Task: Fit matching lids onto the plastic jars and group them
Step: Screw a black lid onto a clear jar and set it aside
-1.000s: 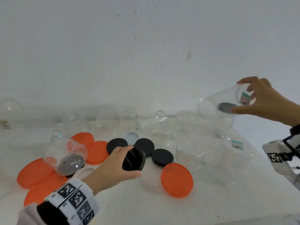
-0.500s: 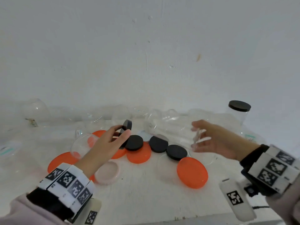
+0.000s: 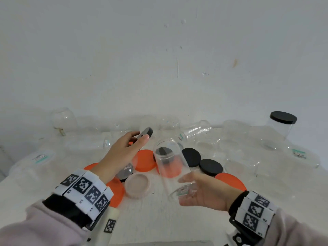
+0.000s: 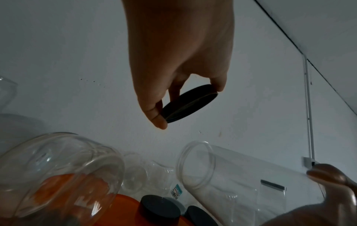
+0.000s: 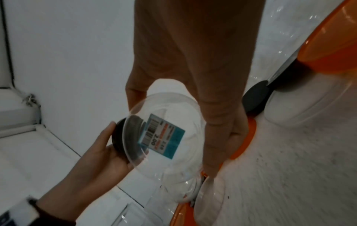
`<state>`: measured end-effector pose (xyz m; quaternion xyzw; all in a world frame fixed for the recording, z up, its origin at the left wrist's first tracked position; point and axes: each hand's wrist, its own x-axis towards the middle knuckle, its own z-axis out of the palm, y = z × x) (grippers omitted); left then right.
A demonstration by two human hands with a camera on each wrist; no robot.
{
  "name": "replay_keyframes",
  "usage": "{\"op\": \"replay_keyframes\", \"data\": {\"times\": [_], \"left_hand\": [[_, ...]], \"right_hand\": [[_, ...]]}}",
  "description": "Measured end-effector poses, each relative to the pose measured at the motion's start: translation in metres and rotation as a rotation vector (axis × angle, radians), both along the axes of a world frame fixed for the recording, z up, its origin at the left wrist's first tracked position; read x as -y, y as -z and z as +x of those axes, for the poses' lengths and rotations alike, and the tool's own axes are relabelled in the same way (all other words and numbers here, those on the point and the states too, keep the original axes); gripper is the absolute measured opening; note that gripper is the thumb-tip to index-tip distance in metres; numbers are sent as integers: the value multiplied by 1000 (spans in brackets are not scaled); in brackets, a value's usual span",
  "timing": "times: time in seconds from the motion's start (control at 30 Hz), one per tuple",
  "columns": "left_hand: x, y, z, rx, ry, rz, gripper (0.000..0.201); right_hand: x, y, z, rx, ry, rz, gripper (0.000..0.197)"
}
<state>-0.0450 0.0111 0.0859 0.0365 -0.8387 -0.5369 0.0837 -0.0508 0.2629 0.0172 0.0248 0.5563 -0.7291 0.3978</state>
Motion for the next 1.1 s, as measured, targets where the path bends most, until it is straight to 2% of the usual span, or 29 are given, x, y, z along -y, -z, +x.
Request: {"op": "replay_keyframes", "data": {"times": [0.07,0.13,0.23,0.33,0.43,0.57,0.63,0.73,0.83,0.93,1.1], "left_hand": [[1,-1,-1,-10,-1,-2,71],[1,-2,-2,-17,-4,-3,70],[0,-4,-4,-15,-11,22,51],[-4,-5,-5,-21,0,39,47],[-11,-6,-6,-32,9,50,49],[-21,-2,-5,-42,58,47,47],[-26,-1,-3,-40,100,-18,52],[-29,5,-2,-30,144,-126,72],[-31,12,-2,-41,169,-168,84],[-32,17,-2,-26,192,-196,81],[-38,23,-3,-25,244,-265,80]], "right_hand": [[9,5,-2,-21,-18,34,44],[17,8,-6,-102,-43,115,54],[26,13,-12,-284,-77,309,71],[30,19,-21,-458,-109,504,74],[32,26,-30,-547,-159,615,68],[33,33,-37,-657,-245,702,88],[31,35,-40,-669,-275,704,94],[28,37,-42,-673,-324,666,100],[24,34,-42,-682,-340,628,101],[22,19,-40,-700,-286,527,102],[22,2,-43,-736,-227,396,85]]}}
